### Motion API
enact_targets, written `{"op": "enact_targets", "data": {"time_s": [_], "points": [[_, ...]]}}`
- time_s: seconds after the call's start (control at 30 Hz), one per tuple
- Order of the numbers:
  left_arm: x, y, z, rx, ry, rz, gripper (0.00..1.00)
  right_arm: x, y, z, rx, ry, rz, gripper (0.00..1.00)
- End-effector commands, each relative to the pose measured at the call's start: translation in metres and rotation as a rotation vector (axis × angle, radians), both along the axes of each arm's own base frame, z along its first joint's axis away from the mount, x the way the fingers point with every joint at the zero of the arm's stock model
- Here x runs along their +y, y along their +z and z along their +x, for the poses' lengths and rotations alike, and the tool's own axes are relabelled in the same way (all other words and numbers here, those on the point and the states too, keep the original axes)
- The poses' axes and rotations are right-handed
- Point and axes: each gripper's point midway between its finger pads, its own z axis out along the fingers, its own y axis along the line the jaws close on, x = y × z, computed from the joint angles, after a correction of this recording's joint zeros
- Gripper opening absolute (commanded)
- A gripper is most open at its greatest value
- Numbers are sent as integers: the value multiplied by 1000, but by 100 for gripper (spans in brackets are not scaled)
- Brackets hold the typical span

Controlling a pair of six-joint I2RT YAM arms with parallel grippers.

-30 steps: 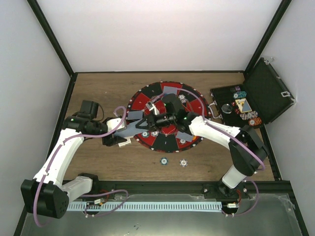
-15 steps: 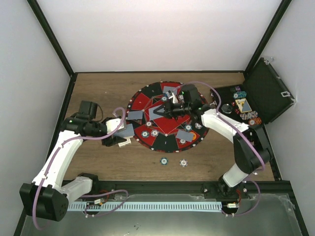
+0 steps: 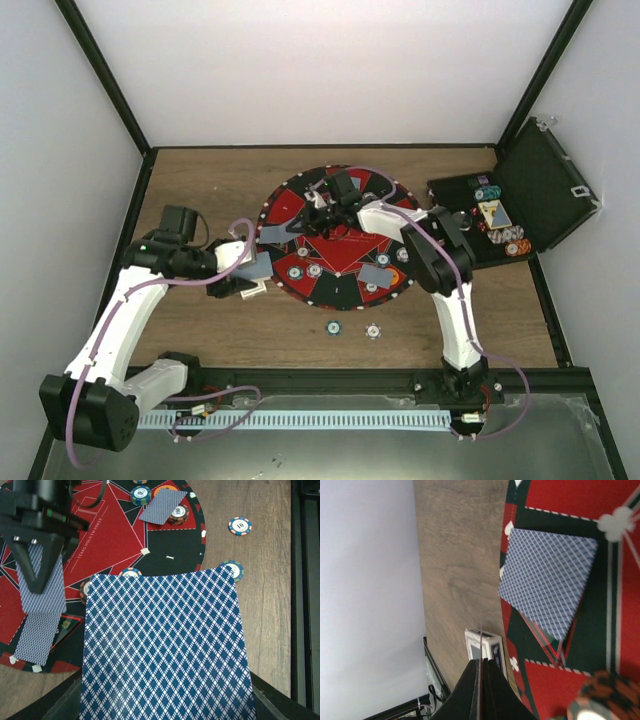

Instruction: Distribute texas hold em gaming equipment

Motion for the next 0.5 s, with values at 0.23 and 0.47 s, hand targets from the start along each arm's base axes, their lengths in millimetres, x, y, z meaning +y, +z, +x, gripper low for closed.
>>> {"op": "enact_targets", "data": {"time_s": [0.23, 0.47], "points": [[-4, 18, 0, -46, -12, -36, 7, 30, -8, 14, -13, 55, -37, 15], [-4, 20, 0, -53, -13, -37, 7, 14, -11, 13, -40, 32, -134, 19]]}}
